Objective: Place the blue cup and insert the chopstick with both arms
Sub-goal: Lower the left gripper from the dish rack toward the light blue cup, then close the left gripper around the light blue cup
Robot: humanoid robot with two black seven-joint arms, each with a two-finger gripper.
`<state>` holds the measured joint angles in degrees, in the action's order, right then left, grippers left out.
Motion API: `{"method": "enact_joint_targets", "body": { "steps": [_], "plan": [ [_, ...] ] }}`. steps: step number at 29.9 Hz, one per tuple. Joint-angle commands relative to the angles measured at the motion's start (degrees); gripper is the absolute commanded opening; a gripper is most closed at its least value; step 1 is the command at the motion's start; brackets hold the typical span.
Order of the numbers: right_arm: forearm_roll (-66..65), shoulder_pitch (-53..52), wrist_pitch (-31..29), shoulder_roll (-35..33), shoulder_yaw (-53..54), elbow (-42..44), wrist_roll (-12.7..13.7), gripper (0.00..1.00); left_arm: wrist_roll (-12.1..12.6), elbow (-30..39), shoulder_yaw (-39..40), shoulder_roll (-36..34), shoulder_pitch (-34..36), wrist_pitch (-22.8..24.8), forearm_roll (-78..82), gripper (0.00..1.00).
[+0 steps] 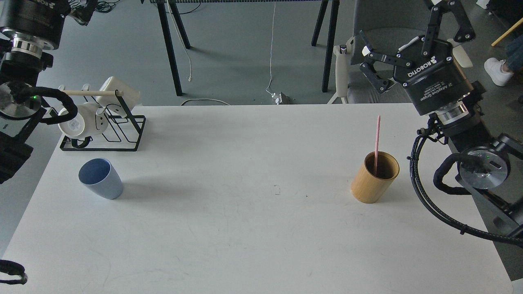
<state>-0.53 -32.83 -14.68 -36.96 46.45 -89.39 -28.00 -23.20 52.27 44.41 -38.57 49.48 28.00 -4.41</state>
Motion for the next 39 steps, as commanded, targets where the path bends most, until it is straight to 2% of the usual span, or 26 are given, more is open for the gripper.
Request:
{"method": "enact_joint_targets", "body": {
  "steps": [1,4,7,11,13,14,15,17,20,23,25,29,39],
  "plan": [
    [0.0,-0.04,0.0,0.4,1.36,0.01,0.0,0.99,-0.1,9.66,-4.66,-10.26,0.8,0.0,8.52,1.0],
    [0.0,0.05,0.0,0.58,1.8,0.18,0.0,0.99,-0.79,18.98,-9.33,-18.45,0.89,0.0,13.8,1.0],
    [0.0,0.22,0.0,0.49,1.8,0.18,0.0,0.99,-3.25,25.76,-10.83,-23.91,0.62,0.0,16.62,1.0],
    [0.0,0.49,0.0,0.4,1.8,0.18,0.0,0.99,-3.87,26.83,-11.8,-28.04,0.62,0.0,20.76,0.97],
    [0.0,0.49,0.0,0.4,1.8,0.1,0.0,0.99,-3.0,27.01,-11.89,-29.8,0.53,0.0,20.93,0.87],
    [0.0,0.57,0.0,0.31,1.8,0.1,0.0,0.99,-2.82,27.01,-11.97,-30.42,0.53,0.0,21.28,0.85],
    [0.0,0.57,0.0,0.23,1.8,0.1,0.0,0.99,-3.26,26.75,-11.98,-30.86,0.62,0.0,21.29,0.86],
    [0.0,0.57,0.0,0.05,1.8,0.18,0.0,0.99,-3.44,26.22,-12.32,-31.3,0.27,0.0,23.38,1.0],
    [0.0,0.66,0.0,-0.04,1.71,0.18,0.0,0.99,-4.8,25.6,-13.29,-31.04,0.27,0.0,38.46,1.0],
    [0.0,1.01,0.0,-0.04,1.71,0.18,0.0,0.99,-4.8,24.03,-15.31,-30.78,-0.17,0.0,57.36,1.0],
    [0.0,1.45,0.0,-0.04,1.71,0.18,0.0,0.99,-4.8,23.67,-19.16,-30.95,-1.31,-4.42,66.15,1.0],
    [0.0,2.42,0.0,-0.13,1.8,0.1,0.0,0.99,-4.8,22.45,-25.76,-31.3,-1.49,-7.87,74.36,1.0],
    [0.0,3.3,0.0,-0.04,1.71,0.1,0.0,0.99,-4.8,7.07,-37.19,-27.18,-2.72,-16.13,90.71,1.0]
  ]
}}
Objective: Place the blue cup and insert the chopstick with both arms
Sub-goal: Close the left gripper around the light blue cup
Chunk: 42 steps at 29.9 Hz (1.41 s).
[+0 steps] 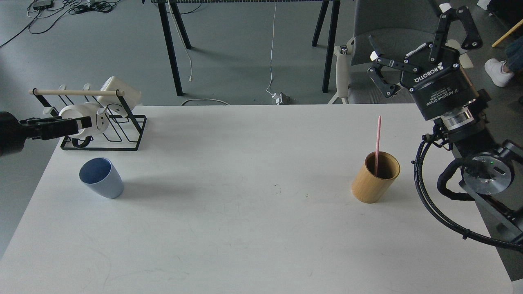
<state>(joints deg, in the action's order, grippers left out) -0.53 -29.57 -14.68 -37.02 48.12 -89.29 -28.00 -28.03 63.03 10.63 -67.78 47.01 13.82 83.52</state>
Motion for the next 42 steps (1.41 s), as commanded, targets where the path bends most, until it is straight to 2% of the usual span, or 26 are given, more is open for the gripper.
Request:
{"method": "enact_joint_targets", "body": {
  "steps": [1,6,19,25,28,37,39,42],
  "plan": [
    [0.0,0.04,0.0,0.02,0.05,-0.01,0.0,0.99,0.03,-4.4,-4.29,2.56,-0.34,-2.05,3.4,1.0],
    [0.0,0.13,0.0,0.02,-0.04,0.08,0.0,0.99,0.03,-7.74,-8.08,6.16,-0.43,-2.14,5.43,1.0],
    [0.0,1.45,0.0,0.02,0.13,0.08,0.0,0.99,0.03,-17.85,-8.34,14.07,-2.28,-2.05,5.6,0.99],
    [0.0,1.54,0.0,0.02,0.05,-0.01,0.0,0.99,0.03,-21.62,-9.22,17.23,-2.28,-2.05,5.51,0.95],
    [0.0,1.62,0.0,0.02,0.05,-0.01,0.0,0.99,0.03,-23.38,-9.31,18.64,-2.28,-2.05,5.6,0.86],
    [0.0,1.89,0.0,0.02,-0.04,-0.01,0.0,0.99,0.03,-23.92,-9.4,19.0,-3.59,-2.22,6.13,0.43],
    [0.0,1.89,0.0,0.02,-0.13,-0.01,0.0,0.99,0.03,-23.92,-9.31,18.91,-3.77,-2.92,7.18,0.4],
    [0.0,2.41,0.0,0.02,-0.04,-0.01,0.0,0.99,0.03,-23.91,-9.4,18.73,-3.95,-4.68,7.45,0.25]
  ]
}}
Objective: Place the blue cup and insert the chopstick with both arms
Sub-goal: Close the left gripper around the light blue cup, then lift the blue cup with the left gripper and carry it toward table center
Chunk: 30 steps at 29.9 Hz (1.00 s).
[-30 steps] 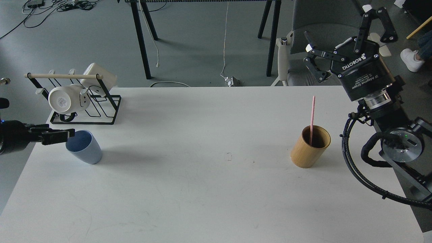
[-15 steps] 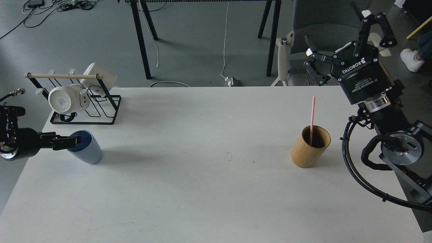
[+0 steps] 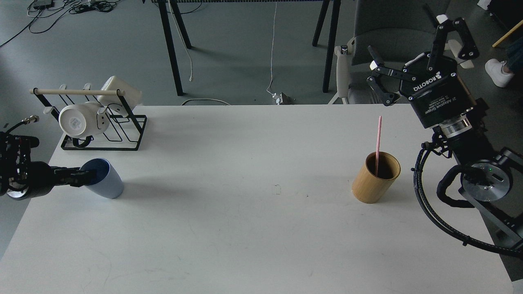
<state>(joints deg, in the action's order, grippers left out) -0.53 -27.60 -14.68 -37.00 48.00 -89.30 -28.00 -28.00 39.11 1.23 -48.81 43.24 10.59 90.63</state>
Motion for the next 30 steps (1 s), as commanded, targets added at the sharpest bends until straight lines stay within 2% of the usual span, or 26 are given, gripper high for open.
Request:
{"method": "enact_joint_targets", "body": {
  "steps": [1,5,7,16,19,21,23,26,28,30],
  "plan": [
    [0.0,0.53,0.0,0.0,0.07,0.0,0.0,0.99,0.0,0.09,0.0,-0.24,-0.35,-1.8,0.34,0.22],
    [0.0,0.97,0.0,0.09,-0.1,-0.08,0.0,0.99,0.0,0.09,0.09,-0.24,-0.35,-2.94,0.42,0.09],
    [0.0,1.06,0.0,0.09,-0.1,-0.08,0.0,0.99,0.0,0.18,0.09,-0.24,-0.27,-3.38,0.34,0.05],
    [0.0,1.06,0.0,0.17,0.07,-0.08,0.0,0.99,0.0,1.4,0.18,-0.85,0.35,-4.35,0.25,0.03],
    [0.0,0.97,0.09,0.44,0.51,0.18,0.0,0.99,0.0,5.87,0.36,-2.6,1.75,-4.35,0.51,0.03],
    [-0.09,0.36,0.17,0.53,1.74,0.97,0.0,0.99,0.0,12.88,0.53,-5.41,4.2,-3.83,0.43,0.03],
    [-0.35,-0.08,0.26,0.7,3.84,1.93,0.0,0.99,0.0,19.48,0.53,-6.21,7.97,-2.25,0.42,0.03],
    [-0.26,-1.75,0.35,0.79,6.57,5.18,0.0,0.99,0.0,25.56,0.79,-4.38,15.0,3.71,0.08,0.03],
    [-0.26,-3.42,0.61,0.79,6.84,7.11,0.0,0.99,0.0,25.41,0.36,1.93,18.44,6.8,-0.19,0.03],
    [-0.26,-4.74,0.7,0.44,6.84,8.26,0.0,0.99,0.0,22.43,-0.34,8.87,21.78,8.91,-0.1,0.03]
  ]
}}
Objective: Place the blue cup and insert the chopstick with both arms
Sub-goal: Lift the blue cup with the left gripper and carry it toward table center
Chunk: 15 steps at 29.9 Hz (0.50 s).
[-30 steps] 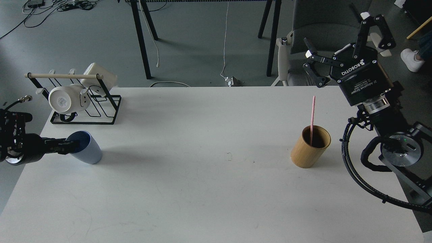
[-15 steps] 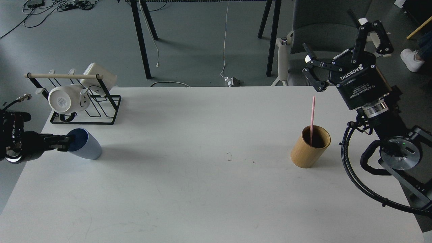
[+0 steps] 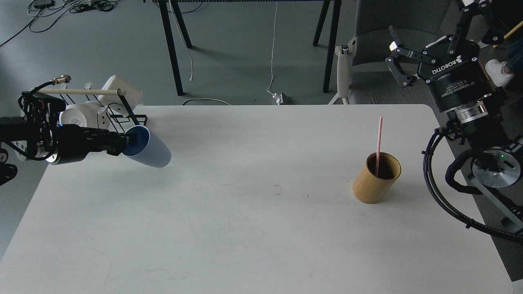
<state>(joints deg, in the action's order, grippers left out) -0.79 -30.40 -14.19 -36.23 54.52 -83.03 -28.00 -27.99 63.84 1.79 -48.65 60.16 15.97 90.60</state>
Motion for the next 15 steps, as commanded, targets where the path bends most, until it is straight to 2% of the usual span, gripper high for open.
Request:
{"method": "enact_joint_targets", "body": {
  "steps": [1,6,15],
  "plan": [
    [0.08,-2.12,0.3,-0.59,0.32,2.17,0.0,0.99,-0.01,-4.31,-2.13,11.36,6.1,4.5,0.01,0.04],
    [0.08,-2.12,0.3,-0.77,0.41,3.75,0.0,0.99,-0.01,-13.72,-14.69,27.18,13.48,5.12,-0.08,0.04],
    [0.08,-2.04,0.04,-0.51,0.41,6.39,0.0,0.99,-0.01,-21.02,-23.23,42.04,16.66,5.21,-0.08,0.04]
  ]
}}
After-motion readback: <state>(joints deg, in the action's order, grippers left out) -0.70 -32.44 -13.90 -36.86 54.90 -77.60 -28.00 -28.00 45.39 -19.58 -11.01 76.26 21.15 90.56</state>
